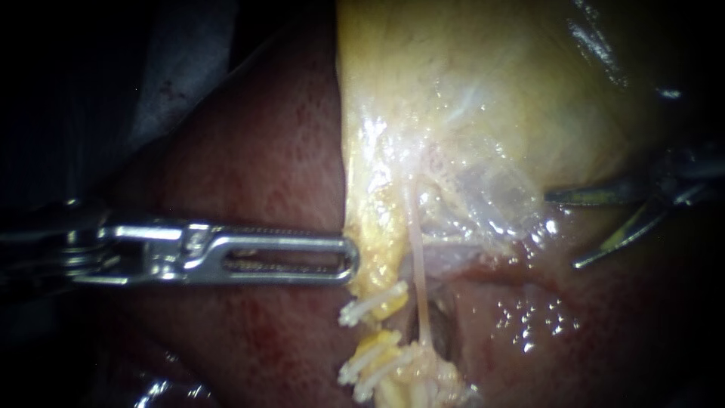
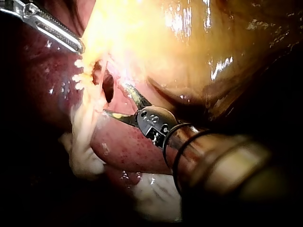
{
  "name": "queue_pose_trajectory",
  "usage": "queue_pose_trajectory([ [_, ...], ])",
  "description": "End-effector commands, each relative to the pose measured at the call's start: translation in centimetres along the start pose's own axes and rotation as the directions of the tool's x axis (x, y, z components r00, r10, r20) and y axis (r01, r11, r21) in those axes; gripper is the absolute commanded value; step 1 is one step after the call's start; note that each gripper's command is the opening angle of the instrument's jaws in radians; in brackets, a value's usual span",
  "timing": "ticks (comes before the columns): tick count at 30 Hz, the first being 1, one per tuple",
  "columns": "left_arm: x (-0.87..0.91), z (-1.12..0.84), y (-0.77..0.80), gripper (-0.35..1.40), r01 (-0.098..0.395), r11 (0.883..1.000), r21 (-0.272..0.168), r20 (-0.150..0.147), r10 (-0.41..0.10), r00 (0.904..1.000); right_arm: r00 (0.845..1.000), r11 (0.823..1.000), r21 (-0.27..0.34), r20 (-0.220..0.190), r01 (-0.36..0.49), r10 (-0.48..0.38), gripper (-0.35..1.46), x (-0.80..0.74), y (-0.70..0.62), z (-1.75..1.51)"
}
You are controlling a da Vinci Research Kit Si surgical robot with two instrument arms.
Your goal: Go back from the cut left tube
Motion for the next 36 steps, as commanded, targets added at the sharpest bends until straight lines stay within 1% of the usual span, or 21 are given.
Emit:
queue_pose_trajectory([
  [1, -0.01, 0.02, 0.0, -0.35, 0.001, 1.0, -0.004, 0.001, -0.001, 1.0, 1.0, 1.0, 0.0, 0.0, 0.0, 0.0, 0.86, 0.0, 0.0, 0.0],
  [4, -0.03, 0.08, 0.01, -0.35, 0.008, 1.0, -0.006, 0.003, -0.008, 1.0, 1.0, 1.0, -0.001, 0.0, 0.0, 0.0, 0.84, 0.0, 0.0, 0.01],
  [7, -0.05, 0.12, 0.02, -0.35, 0.002, 1.0, -0.007, 0.004, -0.002, 1.0, 1.0, 1.0, -0.001, 0.0, 0.0, 0.0, 0.84, 0.0, 0.0, 0.01],
  [16, -0.11, 0.14, 0.1, -0.35, -0.003, 1.0, -0.007, 0.005, 0.003, 1.0, 1.0, 1.0, -0.001, 0.0, 0.0, 0.0, 0.84, 0.0, 0.0, 0.02],
  [36, -0.12, 0.17, 0.09, -0.35, -0.008, 1.0, -0.009, 0.007, 0.008, 0.9999, 1.0, 1.0, -0.002, 0.0, 0.0, 0.0, 0.86, 0.01, -0.01, 0.03],
])
